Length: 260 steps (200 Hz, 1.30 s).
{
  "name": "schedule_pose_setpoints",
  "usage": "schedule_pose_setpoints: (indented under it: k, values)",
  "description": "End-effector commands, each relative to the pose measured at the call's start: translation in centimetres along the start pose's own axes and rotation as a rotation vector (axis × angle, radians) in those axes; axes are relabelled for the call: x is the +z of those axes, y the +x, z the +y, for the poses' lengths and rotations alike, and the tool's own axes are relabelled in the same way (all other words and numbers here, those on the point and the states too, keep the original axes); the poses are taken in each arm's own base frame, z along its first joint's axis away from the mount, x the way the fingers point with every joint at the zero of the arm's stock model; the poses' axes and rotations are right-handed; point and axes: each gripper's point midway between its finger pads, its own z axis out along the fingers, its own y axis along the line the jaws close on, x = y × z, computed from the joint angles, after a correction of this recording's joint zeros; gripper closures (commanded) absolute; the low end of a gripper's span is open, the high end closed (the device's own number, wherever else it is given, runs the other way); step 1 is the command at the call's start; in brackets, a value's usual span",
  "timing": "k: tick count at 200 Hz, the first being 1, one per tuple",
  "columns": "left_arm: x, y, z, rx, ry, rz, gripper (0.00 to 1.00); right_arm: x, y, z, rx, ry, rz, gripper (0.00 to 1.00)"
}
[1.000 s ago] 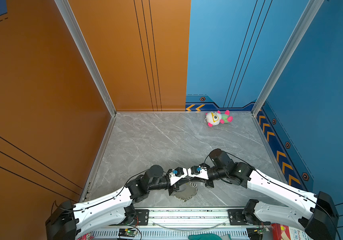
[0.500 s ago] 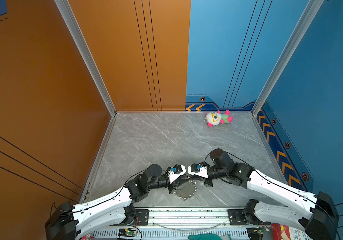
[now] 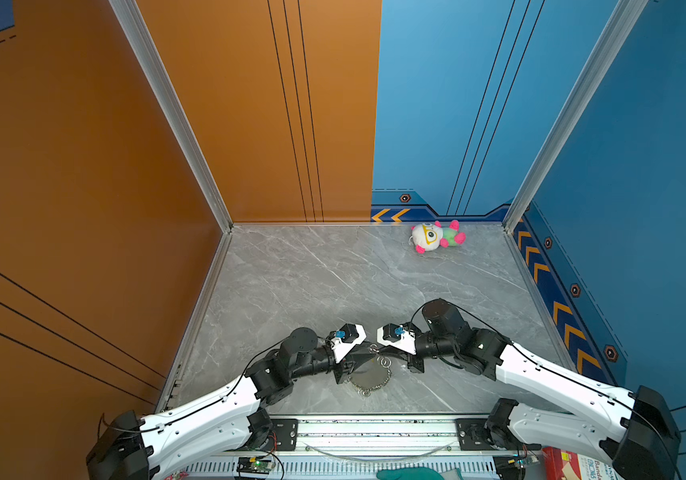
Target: Put the keys on the keyring
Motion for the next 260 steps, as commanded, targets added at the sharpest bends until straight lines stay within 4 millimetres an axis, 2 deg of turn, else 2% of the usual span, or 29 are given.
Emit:
schedule_pose_setpoints:
  k: [1,58,114,192,260]
  values:
    - [-0.5,-0.3,0.9,-0.025,-0.042,-0.038,0.7,-0.5,-1.3,-0.9,0.03,0.052,-0.082,1.0]
    - [-0.7,-0.4,1.0,-0.031,-0.032,-0.053,0.72,-0.5,-1.2,-0.9,0.048,0.064,-0.113,1.0]
    - [-0.4,-0.4,0.4,-0.029,0.007,-0.047,0.8,-0.7,-2.0,-1.2,0.064,0.076,-0.198,1.0]
    - [-0.8,-1.0,0.6,-0.026,-0.011,-0.075,0.75,-1.7,-3.8,-2.0,0.108,0.099,-0.408,1.0]
    - [-1.5,-1.5,1.5,-0.011,-0.076,-0.116,0.72,-2.4,-4.7,-1.8,0.115,0.082,-0.531,1.0]
